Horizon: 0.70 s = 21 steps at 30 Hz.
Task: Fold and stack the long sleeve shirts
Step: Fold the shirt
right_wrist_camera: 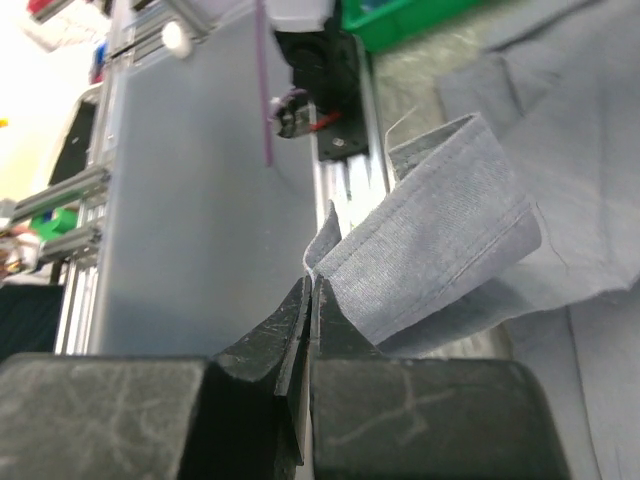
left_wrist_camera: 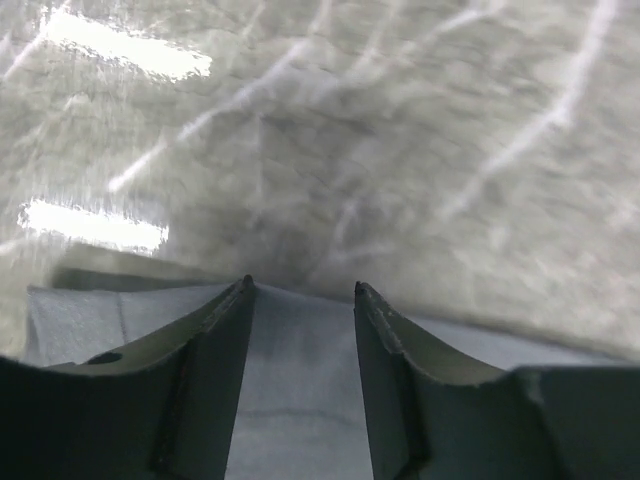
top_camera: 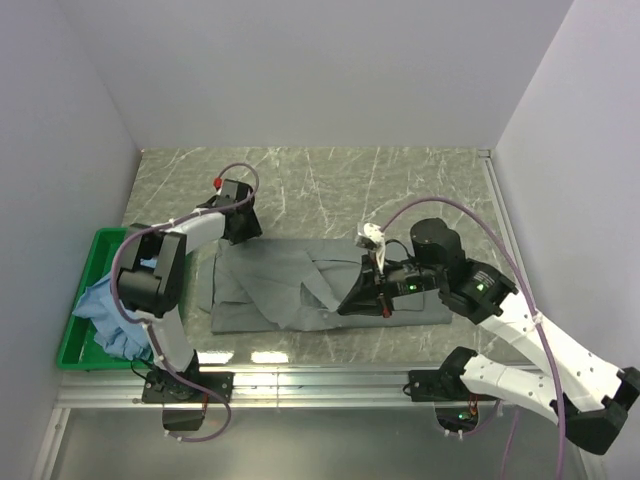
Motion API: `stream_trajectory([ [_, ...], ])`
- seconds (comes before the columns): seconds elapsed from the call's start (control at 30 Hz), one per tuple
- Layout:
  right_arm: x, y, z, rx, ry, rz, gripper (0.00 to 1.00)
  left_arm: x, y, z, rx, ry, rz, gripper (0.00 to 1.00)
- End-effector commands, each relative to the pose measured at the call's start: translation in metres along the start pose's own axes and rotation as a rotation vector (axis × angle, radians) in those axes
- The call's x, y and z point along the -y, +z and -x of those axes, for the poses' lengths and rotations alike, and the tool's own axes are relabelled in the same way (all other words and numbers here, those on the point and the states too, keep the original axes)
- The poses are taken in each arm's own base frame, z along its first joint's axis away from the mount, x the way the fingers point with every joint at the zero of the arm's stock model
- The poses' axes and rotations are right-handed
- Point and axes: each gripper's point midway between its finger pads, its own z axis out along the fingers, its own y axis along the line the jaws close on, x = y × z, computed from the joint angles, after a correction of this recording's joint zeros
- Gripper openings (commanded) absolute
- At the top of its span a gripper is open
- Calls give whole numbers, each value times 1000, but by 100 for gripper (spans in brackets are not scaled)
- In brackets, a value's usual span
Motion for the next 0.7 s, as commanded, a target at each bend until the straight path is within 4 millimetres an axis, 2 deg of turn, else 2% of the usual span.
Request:
stream_trajectory([
  [0.0,-18,9,32,59,-79,38,0,1,9,13,10,-38,16,50],
  [0.2,-37,32,35,19,-98,109,0,-5,23,17,-4,-76,27,47],
  [0.23,-34,37,32,2,-88,104,0,-4,24,18,-7,-79,20,47],
  [0.33,-33,43,34,-4,-90,94,0,1,20,24,6,-80,-1,48],
  [0.43,-36,44,42,29,-88,98,0,6,8,33,36,-69,-25,53],
  [0.53,-19,44,58,94,-75,-22,0,15,-17,51,93,-53,-74,58],
  [0.57,-11,44,62,114,-67,-69,0,21,-33,57,122,-48,-108,62],
  [0.6,10,41,69,154,-50,-193,0,23,-41,61,138,-38,-127,64],
  [0.63,19,38,74,180,-23,-252,0,25,-48,57,142,-28,-144,67],
  [0.67,29,34,78,204,-6,-313,0,31,-64,63,170,-19,-180,69],
])
